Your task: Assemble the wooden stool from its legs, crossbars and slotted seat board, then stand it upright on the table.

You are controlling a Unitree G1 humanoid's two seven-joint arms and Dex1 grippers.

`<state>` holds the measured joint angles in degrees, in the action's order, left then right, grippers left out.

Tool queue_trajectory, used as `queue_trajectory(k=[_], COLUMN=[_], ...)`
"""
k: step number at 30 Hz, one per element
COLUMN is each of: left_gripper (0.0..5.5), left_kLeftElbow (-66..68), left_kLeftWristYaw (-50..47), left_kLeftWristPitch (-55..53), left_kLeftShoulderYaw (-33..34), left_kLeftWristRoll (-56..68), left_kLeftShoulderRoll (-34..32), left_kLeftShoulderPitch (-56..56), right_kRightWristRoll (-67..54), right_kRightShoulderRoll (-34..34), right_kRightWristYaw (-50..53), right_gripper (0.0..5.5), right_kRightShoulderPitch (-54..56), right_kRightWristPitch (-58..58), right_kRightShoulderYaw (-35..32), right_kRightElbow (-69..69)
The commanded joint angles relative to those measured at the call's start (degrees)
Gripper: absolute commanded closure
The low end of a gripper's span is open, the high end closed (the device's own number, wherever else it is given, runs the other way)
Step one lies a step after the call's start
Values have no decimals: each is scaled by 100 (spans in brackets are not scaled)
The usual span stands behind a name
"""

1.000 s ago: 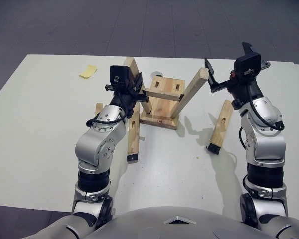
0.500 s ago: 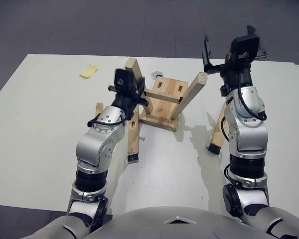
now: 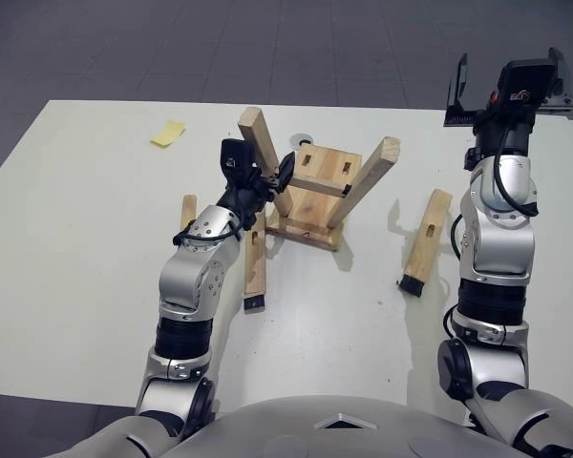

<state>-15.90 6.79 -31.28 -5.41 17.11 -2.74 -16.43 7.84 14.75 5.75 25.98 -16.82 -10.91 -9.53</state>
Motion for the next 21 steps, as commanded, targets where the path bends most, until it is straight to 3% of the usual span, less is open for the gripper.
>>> queue_trajectory(k=[1,5,16,21], left_gripper=[77,13,13,13], left_kLeftElbow=[-263,-538,-355,-410], left_kLeftWristYaw=[178,276,32,-86], left_kLeftWristPitch=[14,-112,-39,124], left_kLeftShoulderYaw=[-280,-499,-527,-209], left_kLeftWristRoll=[-53,-50,-145,-119], left_kLeftShoulderRoll=[44,20,316,398], left_kLeftShoulderPitch=[-174,-233,-526,-609], right_kRightWristRoll=[135,188,497,507], right_kRightShoulderRoll=[125,5,-294,-379], right_kRightWristYaw=[127,182,385,604], right_gripper=[10,10,10,10], right_kRightShoulderPitch=[-354,-536,-348,-418], right_kRightWristPitch=[-43,-111,-135,-353], right_kRightShoulderYaw=[-189,-109,408,248], right_kRightElbow=[-76,-118,105,217])
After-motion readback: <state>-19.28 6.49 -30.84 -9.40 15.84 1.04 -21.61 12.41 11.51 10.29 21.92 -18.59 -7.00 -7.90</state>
